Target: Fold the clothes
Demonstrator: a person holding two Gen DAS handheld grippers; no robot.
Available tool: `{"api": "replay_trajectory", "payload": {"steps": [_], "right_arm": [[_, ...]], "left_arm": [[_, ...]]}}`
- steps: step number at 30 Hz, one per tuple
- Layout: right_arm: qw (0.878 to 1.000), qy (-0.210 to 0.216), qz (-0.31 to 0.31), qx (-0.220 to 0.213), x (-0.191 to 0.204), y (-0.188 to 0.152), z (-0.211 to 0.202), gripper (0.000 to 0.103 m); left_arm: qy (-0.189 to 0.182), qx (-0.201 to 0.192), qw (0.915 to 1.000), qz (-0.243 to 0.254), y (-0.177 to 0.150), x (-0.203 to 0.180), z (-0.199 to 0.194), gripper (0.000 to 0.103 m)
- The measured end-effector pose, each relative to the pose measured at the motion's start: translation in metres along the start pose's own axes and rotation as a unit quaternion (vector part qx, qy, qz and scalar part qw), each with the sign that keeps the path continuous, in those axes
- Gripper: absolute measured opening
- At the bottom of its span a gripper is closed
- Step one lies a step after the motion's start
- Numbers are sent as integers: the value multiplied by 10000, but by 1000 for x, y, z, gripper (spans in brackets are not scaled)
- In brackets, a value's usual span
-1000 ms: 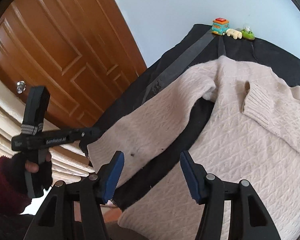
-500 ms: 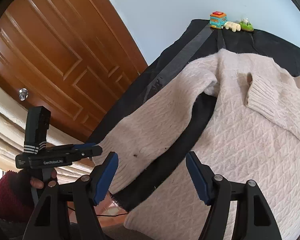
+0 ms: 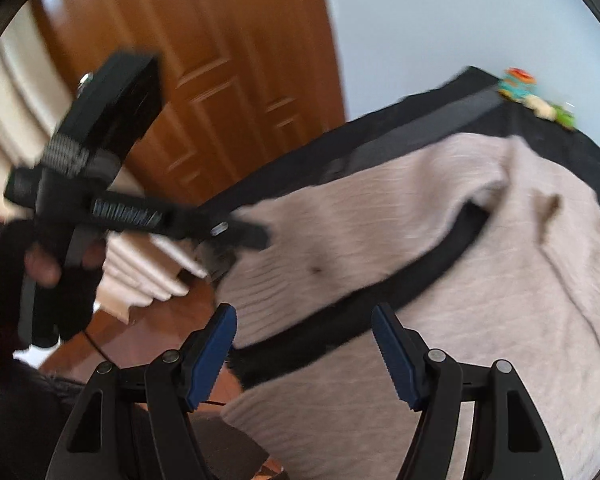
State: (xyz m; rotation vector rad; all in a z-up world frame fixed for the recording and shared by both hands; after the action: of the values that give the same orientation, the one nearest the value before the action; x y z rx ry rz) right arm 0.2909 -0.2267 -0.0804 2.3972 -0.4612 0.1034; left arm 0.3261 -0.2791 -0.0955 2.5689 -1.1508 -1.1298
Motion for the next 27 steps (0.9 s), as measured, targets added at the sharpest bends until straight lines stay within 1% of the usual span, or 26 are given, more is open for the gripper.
{"api": "replay_trajectory", "payload": {"steps": [1,3,5,9,11,12,13,14,15,16,17,19,21,23,25,27], "right_arm": [[9999,85,-63,39,4,1,6,72],[9996,242,11,119,6,4,20,72],[9991,319,220,142,3,6,29,72],[9960,391,804,56,-11,17,40,72],[9928,473,1096,30,-17,24,44,69],[9931,417,1095,53,-17,26,47,55],[9936,346,1070,82,-17,28,49,36],[9941,274,1046,110,-17,30,51,31],[9945,203,1022,139,-17,31,54,23],[9953,150,948,133,-15,32,54,10],[9961,100,866,121,-13,33,53,8],[9962,31,865,17,-15,38,47,7],[9952,-14,969,-160,-21,48,35,7],[9923,60,1181,-380,-30,58,19,7],[9842,472,1612,-552,-44,69,4,7],[9697,1075,2071,-723,-58,78,-8,7]], "left_arm": [[-34,1,10000,-4,3,-3,0,8],[-107,-10,9999,-32,7,-6,-2,8],[-180,-43,9998,-53,10,-9,-4,8],[-392,-105,9990,-185,15,-13,-8,8],[-511,-127,9983,-233,18,-16,-10,8],[-556,-137,9981,-245,20,-18,-11,8],[-598,-145,9978,-238,22,-21,-11,8],[-640,-153,9976,-219,23,-24,-11,8],[-681,-160,9973,-201,25,-27,-12,8],[-715,-166,9971,-176,27,-30,-12,8],[-745,-170,9970,-148,28,-33,-12,8],[-830,-241,9962,-113,31,-37,-16,8],[-943,-406,9947,-89,36,-43,-25,8],[-1069,-602,9924,-86,43,-49,-36,10],[-1247,-816,9888,-98,50,-57,-49,12],[-1388,-1033,9848,-144,56,-62,-62,21]]}}
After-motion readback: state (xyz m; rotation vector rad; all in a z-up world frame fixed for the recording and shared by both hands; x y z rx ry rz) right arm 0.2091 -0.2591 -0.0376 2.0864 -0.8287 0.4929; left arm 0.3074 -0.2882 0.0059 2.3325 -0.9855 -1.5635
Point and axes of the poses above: each gripper's, at about its wrist camera, not at the fingertips, and z roughly the way its jaws point, x to its left, y to its top, the point moved 4 cm from there along z, roughly the way its jaws point, and after that the axes turned 8 degrees about -x, right-handed, at the moved point
